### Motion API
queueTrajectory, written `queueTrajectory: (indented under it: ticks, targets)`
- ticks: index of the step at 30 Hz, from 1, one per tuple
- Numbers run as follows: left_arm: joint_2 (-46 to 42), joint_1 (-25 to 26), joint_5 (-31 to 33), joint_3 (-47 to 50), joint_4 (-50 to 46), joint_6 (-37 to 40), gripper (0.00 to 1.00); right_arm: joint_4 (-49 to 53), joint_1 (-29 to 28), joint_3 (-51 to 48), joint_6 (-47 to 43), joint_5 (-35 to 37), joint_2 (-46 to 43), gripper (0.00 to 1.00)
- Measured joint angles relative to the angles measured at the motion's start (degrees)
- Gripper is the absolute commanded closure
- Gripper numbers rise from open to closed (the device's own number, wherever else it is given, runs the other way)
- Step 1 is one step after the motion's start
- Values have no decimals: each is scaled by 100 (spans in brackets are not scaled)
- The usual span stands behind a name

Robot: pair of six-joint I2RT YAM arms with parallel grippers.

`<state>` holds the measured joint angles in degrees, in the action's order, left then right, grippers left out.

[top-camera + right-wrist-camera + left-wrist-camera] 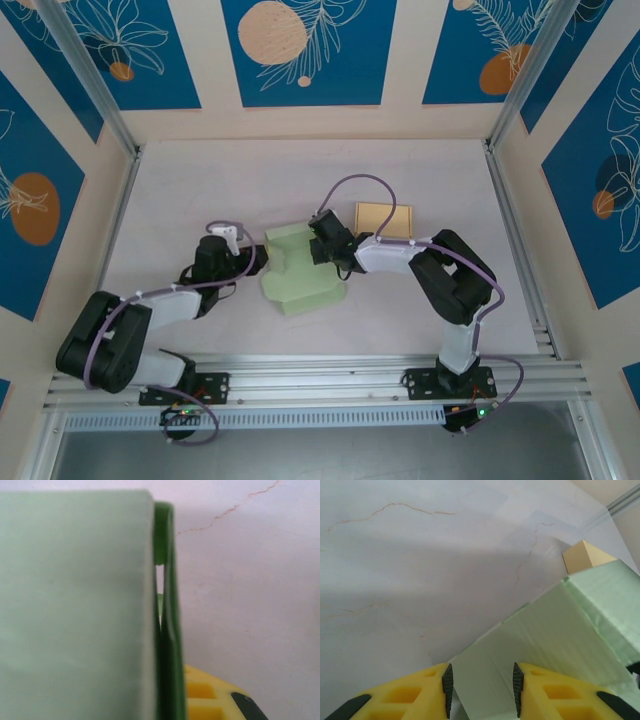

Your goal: Fold the paper box

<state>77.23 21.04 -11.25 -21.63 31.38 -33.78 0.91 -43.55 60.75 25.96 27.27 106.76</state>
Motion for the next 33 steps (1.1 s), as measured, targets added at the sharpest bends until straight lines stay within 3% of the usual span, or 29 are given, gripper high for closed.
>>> queueTrajectory:
  ticks: [8, 23, 33]
  targets:
    - [-378, 127, 129, 92, -358, 190, 58, 0, 0, 0, 0, -2, 0, 90]
    - [-170, 479, 105, -101, -407, 800, 49, -4, 0, 0, -2, -9, 0, 90]
    - [376, 546, 1163, -190, -144, 1652, 53, -13, -63, 0, -4, -26, 0, 90]
